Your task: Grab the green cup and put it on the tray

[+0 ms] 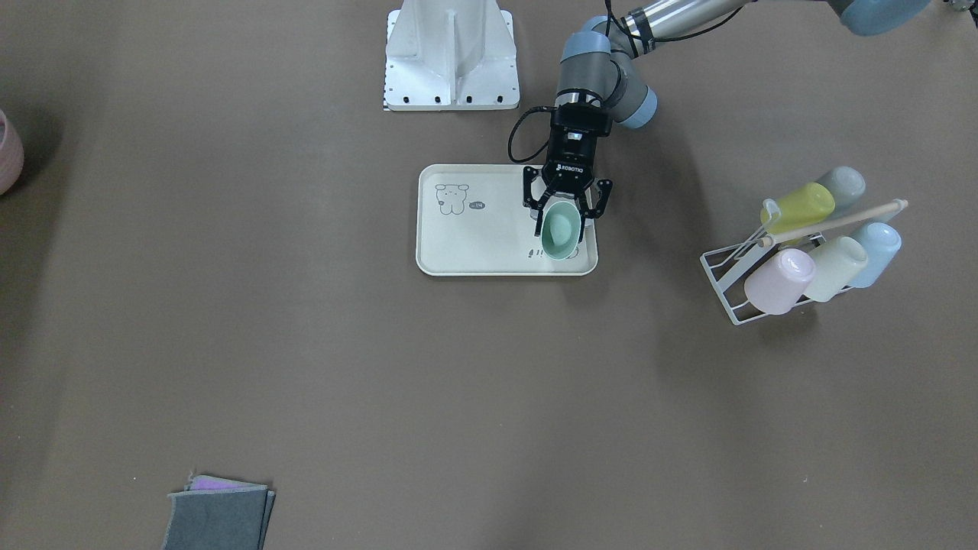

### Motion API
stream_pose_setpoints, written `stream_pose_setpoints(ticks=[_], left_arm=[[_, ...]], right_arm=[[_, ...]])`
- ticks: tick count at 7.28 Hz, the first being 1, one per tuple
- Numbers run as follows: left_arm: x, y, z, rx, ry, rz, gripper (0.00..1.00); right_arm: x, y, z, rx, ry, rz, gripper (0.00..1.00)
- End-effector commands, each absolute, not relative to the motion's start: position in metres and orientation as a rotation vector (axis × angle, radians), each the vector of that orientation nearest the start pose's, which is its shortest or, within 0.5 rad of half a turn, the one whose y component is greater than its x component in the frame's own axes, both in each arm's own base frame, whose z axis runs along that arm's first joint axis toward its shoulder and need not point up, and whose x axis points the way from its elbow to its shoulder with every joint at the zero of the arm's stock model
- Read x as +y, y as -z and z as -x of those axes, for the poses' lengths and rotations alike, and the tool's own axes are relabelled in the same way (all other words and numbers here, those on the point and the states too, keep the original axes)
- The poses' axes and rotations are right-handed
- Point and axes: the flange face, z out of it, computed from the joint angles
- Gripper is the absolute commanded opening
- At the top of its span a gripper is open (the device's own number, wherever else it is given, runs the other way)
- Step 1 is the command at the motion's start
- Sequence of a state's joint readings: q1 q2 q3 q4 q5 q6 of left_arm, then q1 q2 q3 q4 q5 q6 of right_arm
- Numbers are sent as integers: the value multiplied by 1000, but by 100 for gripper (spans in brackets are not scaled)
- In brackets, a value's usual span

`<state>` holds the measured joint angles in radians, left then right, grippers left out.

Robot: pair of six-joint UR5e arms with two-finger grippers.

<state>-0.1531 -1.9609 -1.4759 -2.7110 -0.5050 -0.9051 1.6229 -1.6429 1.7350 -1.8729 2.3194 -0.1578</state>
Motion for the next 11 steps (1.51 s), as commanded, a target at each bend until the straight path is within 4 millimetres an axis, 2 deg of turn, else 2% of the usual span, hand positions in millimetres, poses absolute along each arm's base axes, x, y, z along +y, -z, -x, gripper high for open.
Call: stream_pose_setpoints(ticks=[1,2,5,11], left_arm=[[-306,-354,-562,805,336,-1275,64],[-303,-357,-566,802,327,-1272,66],[-303,-344,-575,798,312,-1282,76],[-305,-341,-588,785,300,-1285,80]], right_arm=[[-438,-643,-88,-762,20,121,100],[-438,-643,-88,-762,22,121,100],[-438,-643,-88,-762,22,121,100],[-438,-643,-89,-761,22,121,100]])
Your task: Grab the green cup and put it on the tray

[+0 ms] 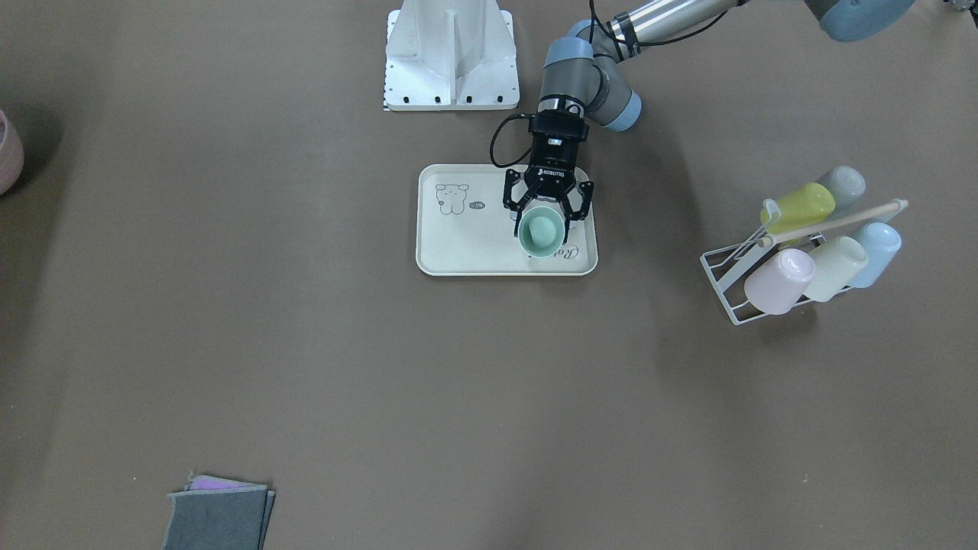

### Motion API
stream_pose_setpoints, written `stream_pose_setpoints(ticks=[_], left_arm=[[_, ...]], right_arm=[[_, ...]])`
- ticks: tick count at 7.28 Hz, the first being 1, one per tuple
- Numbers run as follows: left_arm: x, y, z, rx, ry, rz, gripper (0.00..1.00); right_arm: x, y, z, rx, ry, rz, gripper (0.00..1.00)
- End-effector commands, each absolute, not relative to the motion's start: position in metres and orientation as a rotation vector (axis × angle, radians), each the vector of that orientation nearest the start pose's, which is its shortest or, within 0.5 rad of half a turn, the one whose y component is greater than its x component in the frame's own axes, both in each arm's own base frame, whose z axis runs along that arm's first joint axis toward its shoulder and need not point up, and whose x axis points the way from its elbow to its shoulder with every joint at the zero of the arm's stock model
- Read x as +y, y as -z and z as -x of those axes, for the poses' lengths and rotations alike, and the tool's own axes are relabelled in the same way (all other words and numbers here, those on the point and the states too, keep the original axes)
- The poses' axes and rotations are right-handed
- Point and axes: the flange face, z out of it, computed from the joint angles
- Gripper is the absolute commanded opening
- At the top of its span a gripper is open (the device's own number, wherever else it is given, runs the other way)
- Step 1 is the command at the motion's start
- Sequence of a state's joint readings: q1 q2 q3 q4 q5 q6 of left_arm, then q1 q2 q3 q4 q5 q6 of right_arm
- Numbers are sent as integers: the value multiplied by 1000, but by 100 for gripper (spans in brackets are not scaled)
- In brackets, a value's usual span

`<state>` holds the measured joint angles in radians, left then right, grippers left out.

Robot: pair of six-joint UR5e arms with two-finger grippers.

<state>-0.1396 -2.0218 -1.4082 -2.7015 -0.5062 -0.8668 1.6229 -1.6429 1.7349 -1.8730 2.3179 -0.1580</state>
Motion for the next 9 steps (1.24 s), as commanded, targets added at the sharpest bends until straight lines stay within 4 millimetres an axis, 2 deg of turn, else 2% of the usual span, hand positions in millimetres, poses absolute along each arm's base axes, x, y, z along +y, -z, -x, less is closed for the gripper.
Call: stream_pose_setpoints(ticks=[1,4,7,8,9], left_arm=[[-305,-341,-588,785,300,-1285,80],[-305,-340,-588,786,301,-1285,87],[-305,-340,-588,787,302,-1285,87],[-305,-339,-588,789,303,-1285,96],[-305,-339,-588,788,304,-1286,98]], right_arm=[[-438,-643,-89,-761,22,121,100],[-438,-643,-89,-761,22,121,100],[-438,-643,-89,-761,21,121,100],[-438,-643,-89,-761,21,120,100],[-438,-643,-91,-763,16,119,100]])
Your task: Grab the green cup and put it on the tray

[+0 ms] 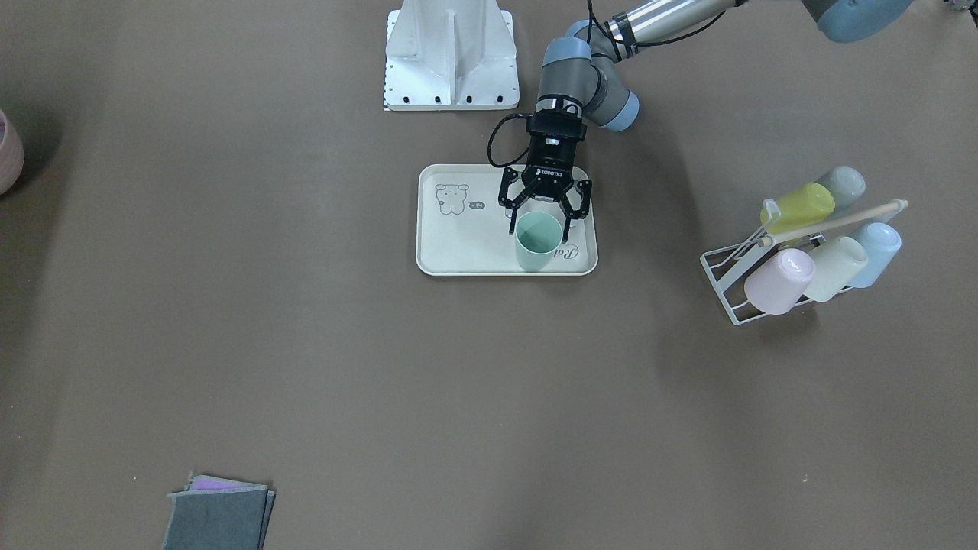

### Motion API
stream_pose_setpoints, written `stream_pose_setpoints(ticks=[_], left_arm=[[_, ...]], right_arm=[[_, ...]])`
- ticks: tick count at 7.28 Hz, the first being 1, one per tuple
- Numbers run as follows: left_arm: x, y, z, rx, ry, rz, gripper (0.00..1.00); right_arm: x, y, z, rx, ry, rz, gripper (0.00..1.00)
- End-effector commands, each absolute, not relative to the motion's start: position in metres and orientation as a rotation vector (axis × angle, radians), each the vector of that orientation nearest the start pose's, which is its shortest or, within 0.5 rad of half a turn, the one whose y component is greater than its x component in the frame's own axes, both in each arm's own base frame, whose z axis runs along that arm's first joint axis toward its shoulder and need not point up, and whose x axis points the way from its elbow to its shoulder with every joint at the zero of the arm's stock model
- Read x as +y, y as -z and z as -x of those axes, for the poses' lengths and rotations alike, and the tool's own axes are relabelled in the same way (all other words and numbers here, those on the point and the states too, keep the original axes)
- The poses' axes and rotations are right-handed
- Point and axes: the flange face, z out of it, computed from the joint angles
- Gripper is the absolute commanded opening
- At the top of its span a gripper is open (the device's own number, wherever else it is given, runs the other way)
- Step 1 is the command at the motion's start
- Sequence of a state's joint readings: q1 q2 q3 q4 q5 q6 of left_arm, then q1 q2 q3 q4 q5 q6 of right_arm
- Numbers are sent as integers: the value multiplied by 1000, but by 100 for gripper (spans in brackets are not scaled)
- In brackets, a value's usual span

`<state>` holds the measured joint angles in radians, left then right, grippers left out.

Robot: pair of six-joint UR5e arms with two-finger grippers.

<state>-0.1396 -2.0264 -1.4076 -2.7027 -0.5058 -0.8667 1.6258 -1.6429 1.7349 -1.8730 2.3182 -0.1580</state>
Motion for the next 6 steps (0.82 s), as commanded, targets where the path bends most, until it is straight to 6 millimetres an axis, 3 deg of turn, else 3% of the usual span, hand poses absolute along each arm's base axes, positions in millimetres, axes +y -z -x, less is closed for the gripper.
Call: stream_pose_setpoints(ticks=[1,4,6], left_arm=[[-306,-338,-586,793,311,-1288,98],[-312,-314,-562,829,338,-1304,98],[-311,-305,-518,829,322,-1339,98]], right_arm=[[-438,-643,-92,-763,13,119,100],[-438,-643,-92,-761,13,119,100],[-437,-645,-92,-760,13,123,100]])
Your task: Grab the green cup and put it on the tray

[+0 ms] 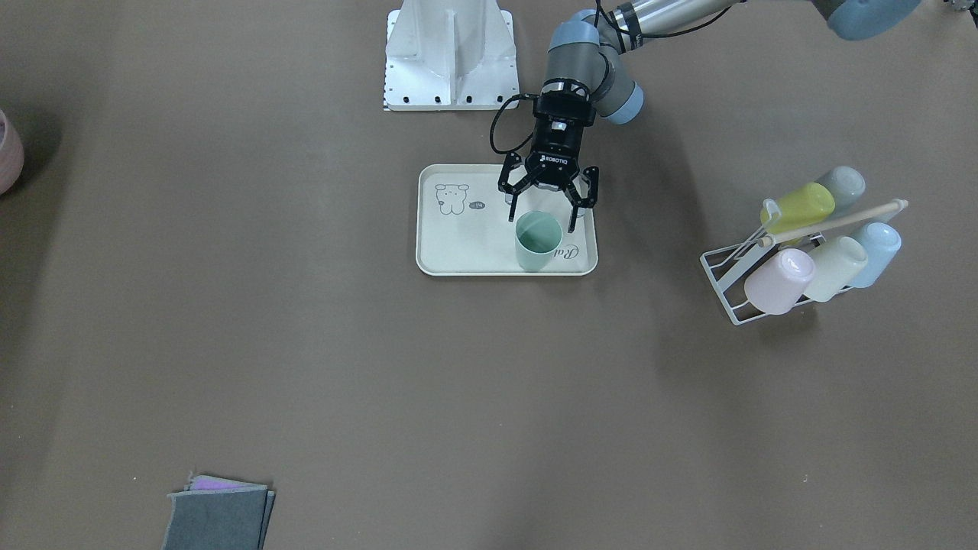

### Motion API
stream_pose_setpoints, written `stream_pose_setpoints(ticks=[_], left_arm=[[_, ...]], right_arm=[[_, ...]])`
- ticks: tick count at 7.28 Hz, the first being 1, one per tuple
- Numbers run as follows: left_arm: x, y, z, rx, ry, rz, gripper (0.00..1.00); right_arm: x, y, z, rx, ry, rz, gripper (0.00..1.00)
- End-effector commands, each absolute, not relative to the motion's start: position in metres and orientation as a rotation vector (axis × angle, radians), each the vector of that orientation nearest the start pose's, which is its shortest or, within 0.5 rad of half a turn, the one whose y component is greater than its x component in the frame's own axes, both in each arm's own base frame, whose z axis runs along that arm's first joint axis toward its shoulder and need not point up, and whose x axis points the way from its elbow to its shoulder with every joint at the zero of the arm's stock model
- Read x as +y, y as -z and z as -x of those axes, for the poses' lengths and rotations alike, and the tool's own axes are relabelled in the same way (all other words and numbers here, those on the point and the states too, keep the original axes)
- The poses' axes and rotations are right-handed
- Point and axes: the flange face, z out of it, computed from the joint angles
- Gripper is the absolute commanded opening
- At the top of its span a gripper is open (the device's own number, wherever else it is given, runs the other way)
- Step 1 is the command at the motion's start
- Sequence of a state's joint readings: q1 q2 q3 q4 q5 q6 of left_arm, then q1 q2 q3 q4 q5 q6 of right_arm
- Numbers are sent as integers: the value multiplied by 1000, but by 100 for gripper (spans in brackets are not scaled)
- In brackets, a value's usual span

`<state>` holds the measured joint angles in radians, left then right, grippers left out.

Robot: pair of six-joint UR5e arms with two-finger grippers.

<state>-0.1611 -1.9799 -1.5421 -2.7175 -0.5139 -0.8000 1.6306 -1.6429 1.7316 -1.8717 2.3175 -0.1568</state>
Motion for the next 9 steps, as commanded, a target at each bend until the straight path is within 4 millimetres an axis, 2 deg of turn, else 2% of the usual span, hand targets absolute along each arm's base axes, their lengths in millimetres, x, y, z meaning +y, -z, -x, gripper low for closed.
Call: stream_pose_setpoints(ticks=[1,2,3,4,5,7,9], left_arm=[[-313,-297,-495,882,308,-1325,98],[-319,-283,-462,917,306,-1332,98],[-326,-284,-433,897,273,-1354,98],[-329,-288,-412,920,238,-1339,98],[-351,-293,-395,912,216,-1332,98],[-423,-297,-341,865,159,-1292,98],[-486,-305,-274,803,132,-1196,98]], right_arm=[[-437,-649,-92,-758,11,129,100],[-437,-649,-92,-756,11,129,100],[-437,-650,-92,-755,11,131,100],[-436,-651,-93,-753,10,134,100],[-436,-652,-93,-754,9,137,100],[-438,-654,-96,-754,1,135,100],[-458,-652,-96,-757,2,133,100]])
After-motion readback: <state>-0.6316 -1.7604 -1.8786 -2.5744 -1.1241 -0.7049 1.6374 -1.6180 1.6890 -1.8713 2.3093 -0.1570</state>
